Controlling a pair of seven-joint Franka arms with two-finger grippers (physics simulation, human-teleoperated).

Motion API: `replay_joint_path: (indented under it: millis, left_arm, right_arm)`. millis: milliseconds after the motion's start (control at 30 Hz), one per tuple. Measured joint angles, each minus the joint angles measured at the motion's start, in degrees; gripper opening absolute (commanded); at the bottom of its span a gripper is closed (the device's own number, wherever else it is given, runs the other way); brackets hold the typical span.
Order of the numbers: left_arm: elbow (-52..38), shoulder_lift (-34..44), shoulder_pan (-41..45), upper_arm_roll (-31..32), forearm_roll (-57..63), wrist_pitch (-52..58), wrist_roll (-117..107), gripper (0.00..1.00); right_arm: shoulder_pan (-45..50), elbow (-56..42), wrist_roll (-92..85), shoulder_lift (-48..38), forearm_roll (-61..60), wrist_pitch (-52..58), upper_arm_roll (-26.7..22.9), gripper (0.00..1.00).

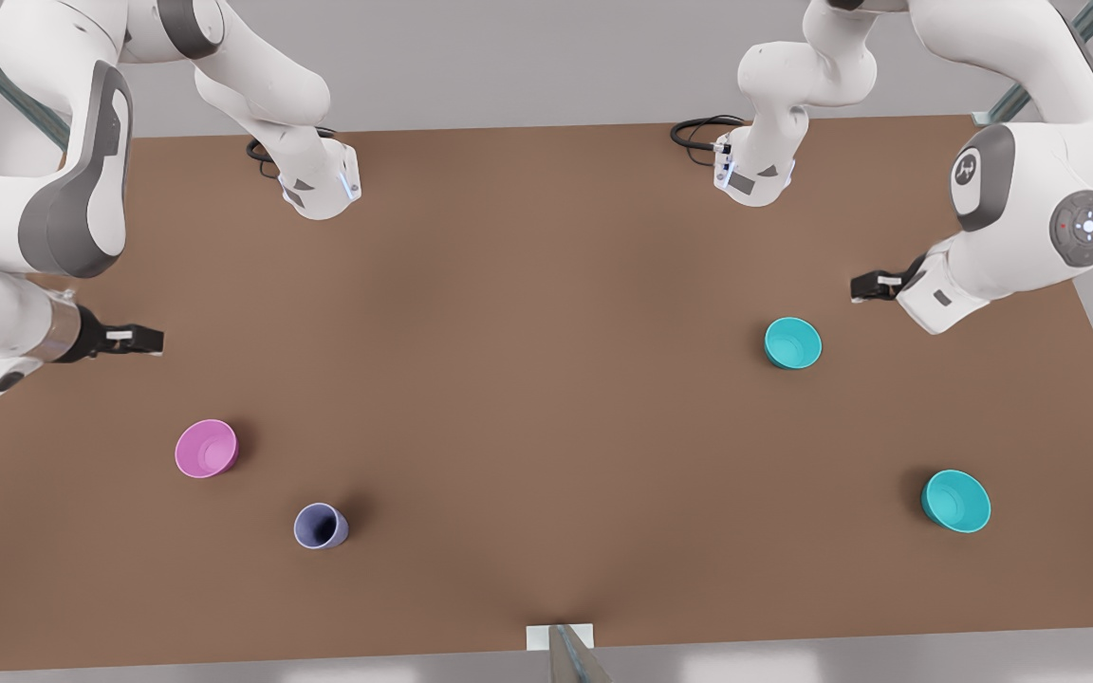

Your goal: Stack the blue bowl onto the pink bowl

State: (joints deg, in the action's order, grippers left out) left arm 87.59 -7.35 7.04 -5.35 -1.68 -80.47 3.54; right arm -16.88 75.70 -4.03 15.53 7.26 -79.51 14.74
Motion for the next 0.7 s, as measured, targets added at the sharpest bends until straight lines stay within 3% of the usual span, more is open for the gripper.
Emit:
replay_joint_path:
  millis: [167,300,433,700]
  left_arm:
    - [0.06,0.03,0.00,0.00,-0.01,-2.18,0.44,1.00]
    - [0.08,0.00,-0.01,0.00,-0.02,-2.69,0.71,1.00]
    - [0.09,-0.04,-0.01,0.00,-0.02,-2.84,0.93,1.00]
    - [0.08,-0.09,-0.01,0.00,-0.02,-2.94,1.25,1.00]
  right_arm:
    - [0.18,-0.58,-0.69,2.33,2.12,-3.43,0.16,1.00]
    - [-6.71,-0.89,-1.81,17.49,5.94,-11.23,0.01,1.00]
    - [-10.44,-0.91,-2.74,25.55,7.33,-20.72,0.07,1.00]
    - [-11.32,4.45,-3.85,28.43,6.29,-32.10,0.68,1.00]
